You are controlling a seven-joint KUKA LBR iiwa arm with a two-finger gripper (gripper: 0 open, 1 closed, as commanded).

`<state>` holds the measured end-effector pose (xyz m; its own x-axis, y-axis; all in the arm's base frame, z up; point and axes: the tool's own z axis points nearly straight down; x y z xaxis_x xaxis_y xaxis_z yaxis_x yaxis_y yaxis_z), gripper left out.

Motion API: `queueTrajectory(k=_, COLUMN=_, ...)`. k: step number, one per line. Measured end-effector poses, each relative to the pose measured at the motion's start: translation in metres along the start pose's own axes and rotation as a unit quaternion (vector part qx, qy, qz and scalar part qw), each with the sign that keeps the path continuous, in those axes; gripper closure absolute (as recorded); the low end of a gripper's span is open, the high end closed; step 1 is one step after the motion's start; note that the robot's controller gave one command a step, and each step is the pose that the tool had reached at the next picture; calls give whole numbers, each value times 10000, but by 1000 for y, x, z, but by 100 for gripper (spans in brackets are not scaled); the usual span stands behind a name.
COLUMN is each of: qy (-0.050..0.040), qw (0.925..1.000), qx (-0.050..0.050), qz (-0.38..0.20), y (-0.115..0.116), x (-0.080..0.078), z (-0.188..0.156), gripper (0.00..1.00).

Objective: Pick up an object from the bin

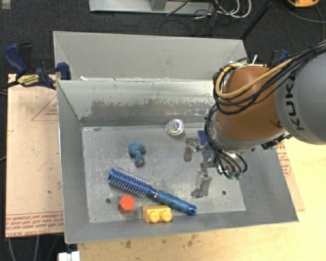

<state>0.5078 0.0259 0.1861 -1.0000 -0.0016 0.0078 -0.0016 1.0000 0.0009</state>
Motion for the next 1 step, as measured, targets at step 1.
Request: queueTrajectory(k=1, qy=-5, qw=9987, qx=-2, qz=511, y=21, x=11, z=121, gripper=0)
